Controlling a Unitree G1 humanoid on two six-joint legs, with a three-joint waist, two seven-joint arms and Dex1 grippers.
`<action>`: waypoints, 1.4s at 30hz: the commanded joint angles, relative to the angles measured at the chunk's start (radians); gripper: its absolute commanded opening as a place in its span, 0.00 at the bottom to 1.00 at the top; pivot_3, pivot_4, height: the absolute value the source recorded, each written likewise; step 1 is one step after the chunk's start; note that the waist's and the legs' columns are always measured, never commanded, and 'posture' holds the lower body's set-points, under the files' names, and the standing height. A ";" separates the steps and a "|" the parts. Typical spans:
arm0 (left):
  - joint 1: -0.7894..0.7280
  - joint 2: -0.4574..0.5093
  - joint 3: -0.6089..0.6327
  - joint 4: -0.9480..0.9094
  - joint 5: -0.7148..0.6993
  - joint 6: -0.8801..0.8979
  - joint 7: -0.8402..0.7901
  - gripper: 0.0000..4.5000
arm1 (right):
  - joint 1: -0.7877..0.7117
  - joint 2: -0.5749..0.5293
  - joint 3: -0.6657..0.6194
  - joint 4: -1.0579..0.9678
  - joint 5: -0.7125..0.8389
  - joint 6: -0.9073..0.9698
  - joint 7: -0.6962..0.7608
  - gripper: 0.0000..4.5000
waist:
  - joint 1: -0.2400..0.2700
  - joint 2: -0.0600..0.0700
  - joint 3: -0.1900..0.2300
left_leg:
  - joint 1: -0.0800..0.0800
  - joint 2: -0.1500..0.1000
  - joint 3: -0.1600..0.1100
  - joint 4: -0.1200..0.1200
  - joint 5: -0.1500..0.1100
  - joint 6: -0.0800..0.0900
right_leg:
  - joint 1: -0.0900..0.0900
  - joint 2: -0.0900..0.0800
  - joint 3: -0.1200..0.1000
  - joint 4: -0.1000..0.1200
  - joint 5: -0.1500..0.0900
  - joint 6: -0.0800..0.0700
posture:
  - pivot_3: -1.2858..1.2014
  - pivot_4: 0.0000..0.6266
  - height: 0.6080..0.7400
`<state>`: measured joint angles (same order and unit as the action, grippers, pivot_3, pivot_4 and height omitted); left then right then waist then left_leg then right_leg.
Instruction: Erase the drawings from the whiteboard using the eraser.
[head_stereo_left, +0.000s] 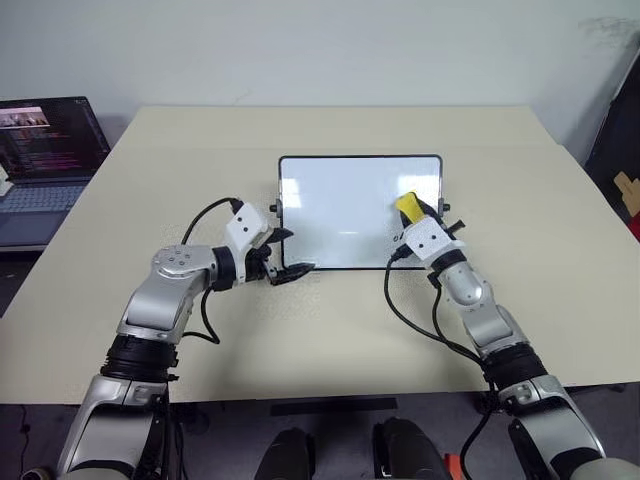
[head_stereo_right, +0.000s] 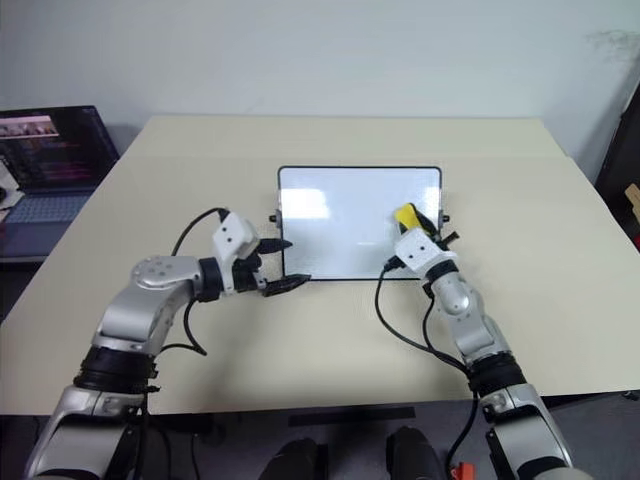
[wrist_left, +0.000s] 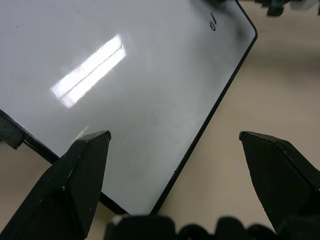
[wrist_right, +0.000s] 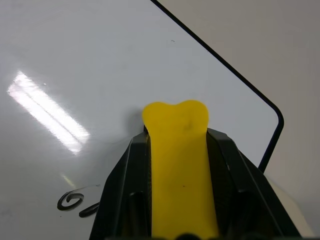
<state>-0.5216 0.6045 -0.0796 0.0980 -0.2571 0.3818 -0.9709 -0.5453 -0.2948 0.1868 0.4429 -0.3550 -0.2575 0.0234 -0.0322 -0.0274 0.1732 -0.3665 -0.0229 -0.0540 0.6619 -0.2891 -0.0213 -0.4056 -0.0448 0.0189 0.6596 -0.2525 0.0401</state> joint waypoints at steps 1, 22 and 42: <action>-0.011 -0.019 0.006 -0.083 -0.027 0.007 0.001 1.00 | 0.018 0.020 0.041 0.070 0.003 -0.003 0.057 0.25 | -0.002 0.000 0.000 | 0.001 0.000 0.000 0.000 0.000 0.000 | 0.001 0.000 0.000 0.001 0.000 0.000 | 0.52 0.24 1.00; -0.087 -0.069 -0.036 -0.022 -0.012 -0.005 -0.030 1.00 | 0.208 0.018 0.065 -0.217 0.049 0.421 0.337 0.25 | -0.019 -0.004 -0.004 | 0.022 0.001 -0.003 0.002 0.001 0.001 | 0.022 0.003 0.000 0.001 -0.002 0.004 | 0.52 0.24 1.00; -0.032 -0.020 -0.012 -0.050 -0.020 -0.016 -0.040 1.00 | 0.004 0.055 -0.015 -0.322 0.027 0.472 0.179 0.25 | 0.000 -0.002 -0.001 | -0.017 -0.002 -0.002 0.001 0.002 -0.004 | -0.016 -0.005 -0.002 0.001 0.000 0.000 | 0.52 0.24 1.00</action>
<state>-0.5499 0.5858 -0.0996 0.0893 -0.2689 0.3769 -1.0116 -0.5278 -0.2279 0.1812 0.0945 -0.3042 0.2228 0.2305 -0.0322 -0.0294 0.1721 -0.3833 -0.0246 -0.0560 0.6630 -0.2867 -0.0257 -0.4218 -0.0507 0.0170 0.6602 -0.2522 0.0399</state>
